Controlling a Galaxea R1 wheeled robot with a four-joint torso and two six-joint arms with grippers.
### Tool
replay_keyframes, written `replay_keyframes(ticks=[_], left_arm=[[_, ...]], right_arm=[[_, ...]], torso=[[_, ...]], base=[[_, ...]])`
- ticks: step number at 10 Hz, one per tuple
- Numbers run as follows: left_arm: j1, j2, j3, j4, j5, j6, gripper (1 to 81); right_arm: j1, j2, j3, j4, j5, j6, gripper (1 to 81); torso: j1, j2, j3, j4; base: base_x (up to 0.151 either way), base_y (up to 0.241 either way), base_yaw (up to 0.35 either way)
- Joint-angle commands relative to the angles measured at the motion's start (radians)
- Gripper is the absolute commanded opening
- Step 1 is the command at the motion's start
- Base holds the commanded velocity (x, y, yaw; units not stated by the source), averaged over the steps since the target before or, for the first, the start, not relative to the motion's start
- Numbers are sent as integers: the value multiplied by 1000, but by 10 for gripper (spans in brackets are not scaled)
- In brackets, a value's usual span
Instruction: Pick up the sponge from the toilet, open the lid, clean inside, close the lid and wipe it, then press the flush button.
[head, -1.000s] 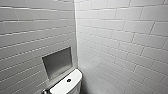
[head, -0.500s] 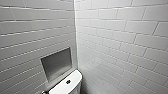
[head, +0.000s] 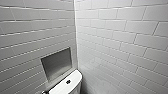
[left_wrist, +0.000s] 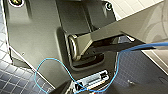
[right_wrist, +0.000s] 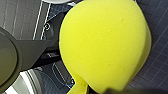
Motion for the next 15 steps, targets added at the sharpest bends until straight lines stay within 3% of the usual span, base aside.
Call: replay_keyframes(ticks=[1, 5, 8, 11, 12, 13, 15], left_arm=[[-32, -230, 285, -6, -1, 0, 811], [-127, -451, 562, -9, -13, -12, 811], [-273, -618, 791, -12, 5, -49, 811], [-445, -738, 922, -11, 79, -133, 811], [-504, -761, 951, -11, 107, -170, 811], [-566, -775, 968, -11, 134, -211, 811], [-683, -783, 986, -11, 200, -282, 811]], right_arm=[[14, -102, 119, 3, -17, 4, 10], [40, -195, 227, 8, -19, 9, 10], [37, -198, 230, 4, -17, 9, 10], [34, -194, 227, 1, -16, 9, 10], [34, -192, 225, 1, -16, 9, 10], [37, -191, 224, 0, -17, 7, 10], [37, -183, 213, 0, -17, 9, 10]], torso=[[0, 0, 0, 0], [0, 0, 0, 0], [0, 0, -101, 0], [0, 0, -196, 0], [0, 1, -209, 0], [1, 1, -172, 0], [1, 1, -190, 0]], base=[[0, 0, 0], [0, 0, 0], [0, 0, 0], [0, 0, 0], [0, 0, 0], [0, 0, 0], [0, 0, 0]])
